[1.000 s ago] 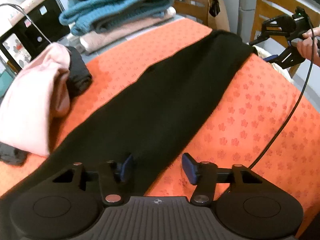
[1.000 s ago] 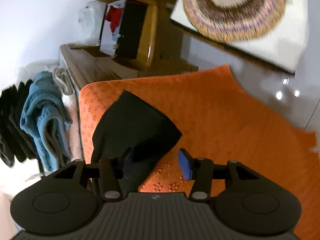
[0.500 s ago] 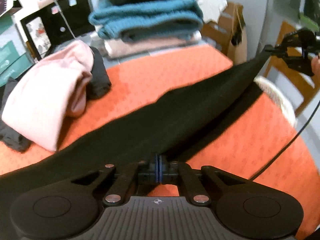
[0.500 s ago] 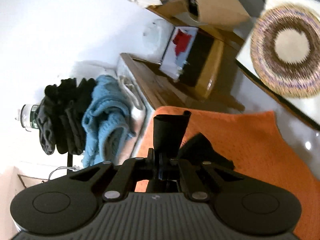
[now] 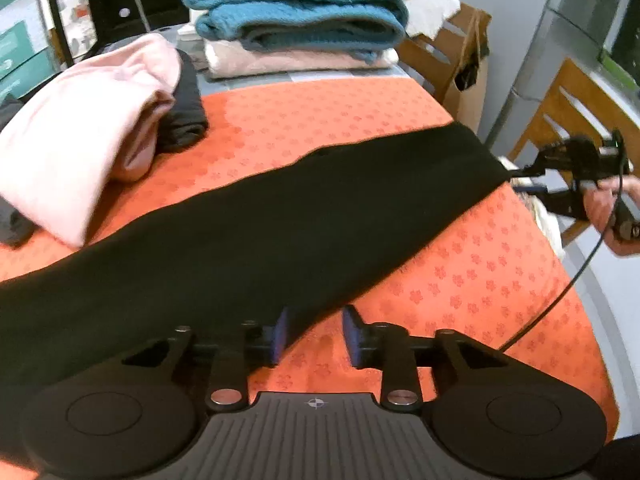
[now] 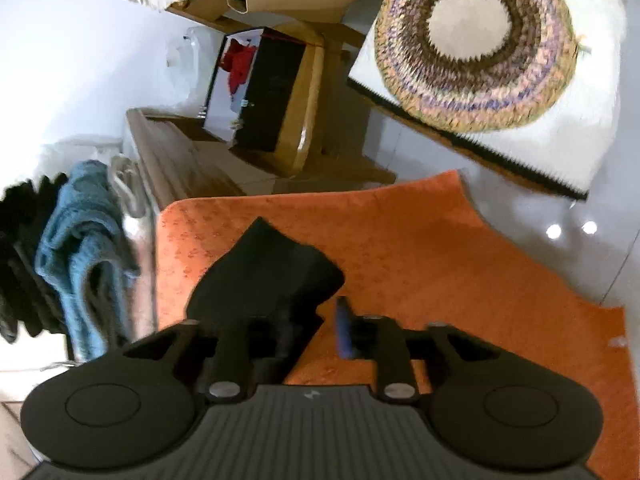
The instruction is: Fold clothes
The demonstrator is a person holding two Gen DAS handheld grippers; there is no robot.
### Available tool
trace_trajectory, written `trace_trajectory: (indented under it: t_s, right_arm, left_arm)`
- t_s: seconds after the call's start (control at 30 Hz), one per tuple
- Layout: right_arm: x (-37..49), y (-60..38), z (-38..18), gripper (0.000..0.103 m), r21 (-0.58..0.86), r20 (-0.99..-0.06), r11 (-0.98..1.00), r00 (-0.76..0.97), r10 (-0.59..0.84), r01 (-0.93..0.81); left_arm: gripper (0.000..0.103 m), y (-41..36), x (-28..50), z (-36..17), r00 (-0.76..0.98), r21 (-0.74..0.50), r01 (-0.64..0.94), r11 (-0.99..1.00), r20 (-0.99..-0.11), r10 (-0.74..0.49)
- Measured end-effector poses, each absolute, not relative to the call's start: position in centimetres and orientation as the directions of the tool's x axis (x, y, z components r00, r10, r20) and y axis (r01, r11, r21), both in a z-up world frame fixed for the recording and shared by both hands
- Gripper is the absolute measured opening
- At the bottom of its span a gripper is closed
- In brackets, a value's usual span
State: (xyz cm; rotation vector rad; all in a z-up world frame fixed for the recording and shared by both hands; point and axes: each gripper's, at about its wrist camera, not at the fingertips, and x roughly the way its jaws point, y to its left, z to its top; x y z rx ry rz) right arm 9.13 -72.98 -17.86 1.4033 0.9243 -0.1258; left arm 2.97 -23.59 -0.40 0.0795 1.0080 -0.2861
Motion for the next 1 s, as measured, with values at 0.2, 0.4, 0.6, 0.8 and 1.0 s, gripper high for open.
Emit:
trace_trajectory:
  t_s: [0.2,0.4,0.6,0.8,1.0]
  right_arm:
    - [8.7,-71.4,-20.1,0.065,0.837,-0.487,0.017,0.729,0.481,0.548]
    - [8.9,-70.2,-21.8,0.041,0.844,-0.442,-0.091,0.781,0.442,0.529]
    - [9.2,-70.5,-17.7,0.009,0.891,-0.438,0.048,0.825,0.357,0.452]
    - [10.3,-71.1,-12.2,0.008,0.883,-0.460,0.254,0.840,0.288,0.396]
    - [11.4,-70.5,-9.6,0.008,0.857,-0.480,0.354,0.829,0.287,0.374]
  left_arm:
    - [0.041,-22.1,3.5,0.5,0.517,-0.094,0.196,0.976,-0.836,-0.184]
    - [0.045,-18.5,2.6,1.6,0.539,-0.161,0.050,0.986,-0.827,-0.162]
    - [0.051,-13.0,0.3,2.8,0.562,-0.260,-0.166,0.951,-0.818,-0.125]
    - [0.062,-11.3,-2.3,1.8,0.538,-0.199,-0.253,0.947,-0.842,-0.034]
    - [0.075,-10.6,-4.9,0.2,0.499,-0.097,-0.304,0.948,-0.864,0.071]
